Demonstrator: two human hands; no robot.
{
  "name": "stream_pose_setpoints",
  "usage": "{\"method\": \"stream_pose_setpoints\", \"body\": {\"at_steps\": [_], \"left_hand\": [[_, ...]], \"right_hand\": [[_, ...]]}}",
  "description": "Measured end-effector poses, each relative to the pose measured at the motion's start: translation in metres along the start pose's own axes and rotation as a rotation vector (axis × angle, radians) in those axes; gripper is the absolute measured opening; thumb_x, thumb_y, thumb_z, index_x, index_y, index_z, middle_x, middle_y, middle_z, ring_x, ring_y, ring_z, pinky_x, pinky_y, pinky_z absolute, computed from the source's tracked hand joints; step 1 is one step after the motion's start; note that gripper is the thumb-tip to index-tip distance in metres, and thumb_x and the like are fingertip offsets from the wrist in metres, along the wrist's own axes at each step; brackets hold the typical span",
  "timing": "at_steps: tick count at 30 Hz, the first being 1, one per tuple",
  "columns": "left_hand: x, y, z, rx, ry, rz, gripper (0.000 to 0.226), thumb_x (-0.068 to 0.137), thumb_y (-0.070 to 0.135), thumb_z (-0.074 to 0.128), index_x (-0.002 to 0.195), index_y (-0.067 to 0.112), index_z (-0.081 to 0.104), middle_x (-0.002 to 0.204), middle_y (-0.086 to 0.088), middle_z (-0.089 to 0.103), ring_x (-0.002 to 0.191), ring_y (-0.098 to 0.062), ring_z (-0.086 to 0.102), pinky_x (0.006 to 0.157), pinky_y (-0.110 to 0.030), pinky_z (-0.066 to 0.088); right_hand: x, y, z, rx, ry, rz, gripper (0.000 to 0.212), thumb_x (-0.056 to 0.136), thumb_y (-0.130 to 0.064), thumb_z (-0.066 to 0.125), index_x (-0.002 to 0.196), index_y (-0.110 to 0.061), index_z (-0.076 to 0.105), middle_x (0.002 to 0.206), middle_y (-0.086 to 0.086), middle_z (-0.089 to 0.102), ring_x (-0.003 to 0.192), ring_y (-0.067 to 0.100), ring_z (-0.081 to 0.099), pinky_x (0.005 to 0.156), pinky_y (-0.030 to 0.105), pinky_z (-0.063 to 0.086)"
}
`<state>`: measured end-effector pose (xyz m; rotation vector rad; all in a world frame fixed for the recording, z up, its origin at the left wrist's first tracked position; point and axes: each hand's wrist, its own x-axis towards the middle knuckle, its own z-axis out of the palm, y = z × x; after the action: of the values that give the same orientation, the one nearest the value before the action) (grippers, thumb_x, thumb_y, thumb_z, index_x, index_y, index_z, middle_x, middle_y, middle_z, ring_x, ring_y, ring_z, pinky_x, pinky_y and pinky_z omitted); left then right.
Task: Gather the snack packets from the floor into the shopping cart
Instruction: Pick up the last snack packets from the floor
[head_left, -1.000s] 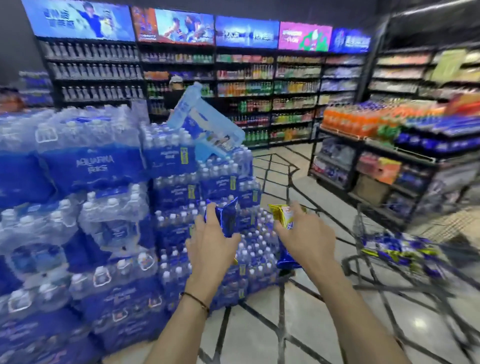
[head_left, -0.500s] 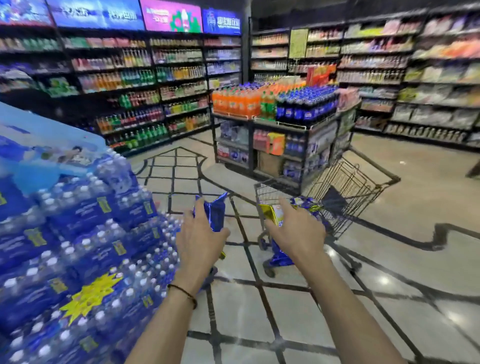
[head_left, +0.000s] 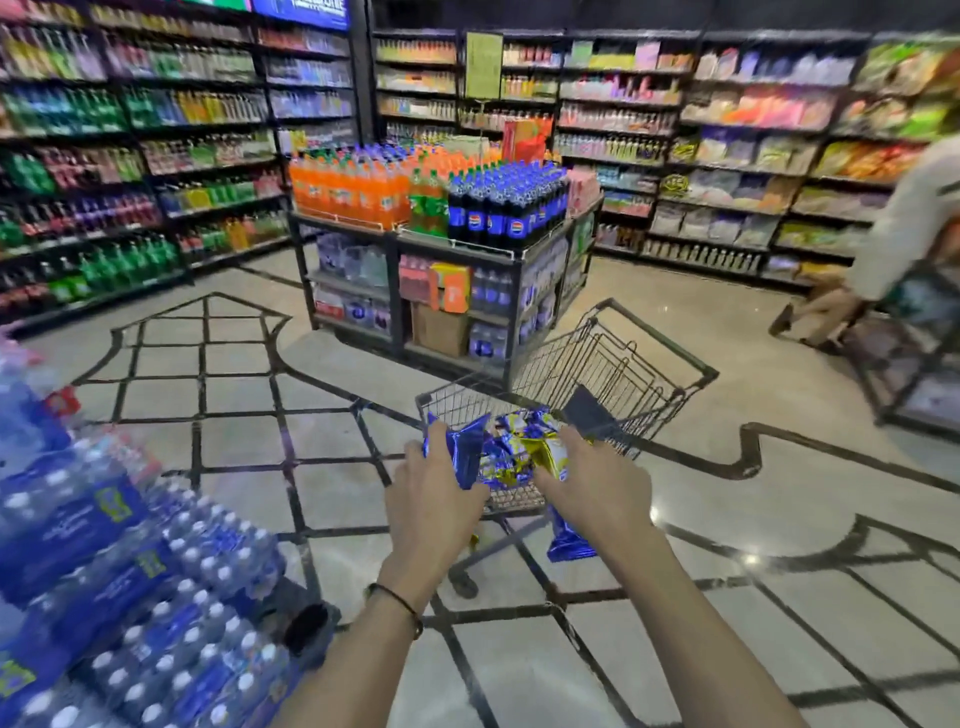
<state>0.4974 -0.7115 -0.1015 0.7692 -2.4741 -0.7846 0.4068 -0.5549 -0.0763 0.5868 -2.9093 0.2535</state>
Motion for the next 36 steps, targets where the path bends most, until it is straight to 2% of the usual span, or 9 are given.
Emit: {"method": "stream_pose_setpoints", "body": {"at_steps": [6,9,13,15,18,24,29,32,36], "left_hand": [[0.073,0.014,0.046,-0.017,-0.09,0.075,0.076,0.072,0.039,0.069,0.137,0.033,0.029,0.115,-0.004,0.05,0.103,-0.031,0.057,0.08,-0.045,0.052],[0.113,0.011,0.073,-0.015,-0.125,0.054,0.078,0.071,0.039,0.071,0.138,0.032,0.03,0.117,-0.004,0.05,0.105,-0.031,0.057,0.08,-0.043,0.052],[0.165,0.018,0.117,-0.04,-0.169,0.047,0.078,0.072,0.04,0.072,0.139,0.031,0.032,0.121,-0.002,0.049,0.106,-0.028,0.057,0.08,-0.04,0.051],[0.196,0.027,0.145,-0.1,-0.225,0.017,0.075,0.07,0.044,0.071,0.134,0.032,0.035,0.117,-0.001,0.05,0.104,-0.027,0.058,0.08,-0.041,0.051],[0.237,0.036,0.174,-0.124,-0.247,-0.013,0.065,0.069,0.038,0.07,0.125,0.034,0.038,0.11,0.0,0.052,0.1,-0.028,0.058,0.079,-0.044,0.052],[0.341,0.044,0.241,-0.092,-0.25,-0.147,0.079,0.073,0.037,0.074,0.14,0.035,0.032,0.125,0.0,0.051,0.109,-0.025,0.057,0.082,-0.039,0.05],[0.389,0.033,0.282,-0.148,-0.222,-0.262,0.08,0.074,0.036,0.075,0.142,0.039,0.032,0.129,0.008,0.05,0.114,-0.018,0.054,0.08,-0.035,0.046],[0.417,0.012,0.305,-0.137,-0.238,-0.325,0.083,0.074,0.038,0.074,0.144,0.039,0.03,0.132,0.008,0.048,0.112,-0.019,0.056,0.083,-0.036,0.05],[0.457,-0.015,0.333,-0.129,-0.29,-0.39,0.074,0.071,0.04,0.072,0.137,0.038,0.037,0.122,0.006,0.053,0.101,-0.019,0.057,0.083,-0.04,0.053]], "right_hand": [[0.07,0.013,0.027,0.009,0.006,0.106,0.058,0.086,-0.064,0.043,0.135,-0.032,0.038,0.108,0.006,0.065,0.095,0.031,0.065,0.069,0.036,0.049],[0.107,0.023,0.046,0.022,-0.006,0.127,0.056,0.087,-0.064,0.043,0.134,-0.033,0.038,0.108,0.006,0.065,0.096,0.032,0.064,0.071,0.037,0.049],[0.17,0.038,0.075,0.008,-0.033,0.135,0.053,0.088,-0.064,0.044,0.13,-0.031,0.04,0.106,0.007,0.065,0.097,0.032,0.064,0.066,0.036,0.042],[0.211,0.047,0.092,0.015,-0.05,0.14,0.053,0.088,-0.062,0.045,0.129,-0.03,0.04,0.105,0.007,0.065,0.097,0.032,0.064,0.068,0.036,0.044],[0.26,0.058,0.112,0.022,-0.057,0.115,0.056,0.086,-0.063,0.047,0.131,-0.03,0.04,0.106,0.007,0.065,0.098,0.032,0.064,0.07,0.037,0.045],[0.375,0.078,0.164,0.03,-0.153,0.059,0.057,0.088,-0.064,0.048,0.131,-0.028,0.041,0.11,0.007,0.064,0.097,0.032,0.065,0.071,0.037,0.048],[0.439,0.069,0.211,0.08,-0.279,0.015,0.061,0.088,-0.062,0.05,0.136,-0.026,0.039,0.11,0.009,0.065,0.1,0.033,0.064,0.072,0.038,0.046],[0.468,0.063,0.238,0.072,-0.346,0.007,0.061,0.089,-0.063,0.049,0.137,-0.027,0.039,0.111,0.009,0.065,0.101,0.033,0.064,0.077,0.04,0.049],[0.503,0.063,0.268,0.055,-0.401,0.034,0.066,0.091,-0.062,0.047,0.145,-0.029,0.03,0.112,0.01,0.064,0.101,0.032,0.064,0.073,0.038,0.049]]}}
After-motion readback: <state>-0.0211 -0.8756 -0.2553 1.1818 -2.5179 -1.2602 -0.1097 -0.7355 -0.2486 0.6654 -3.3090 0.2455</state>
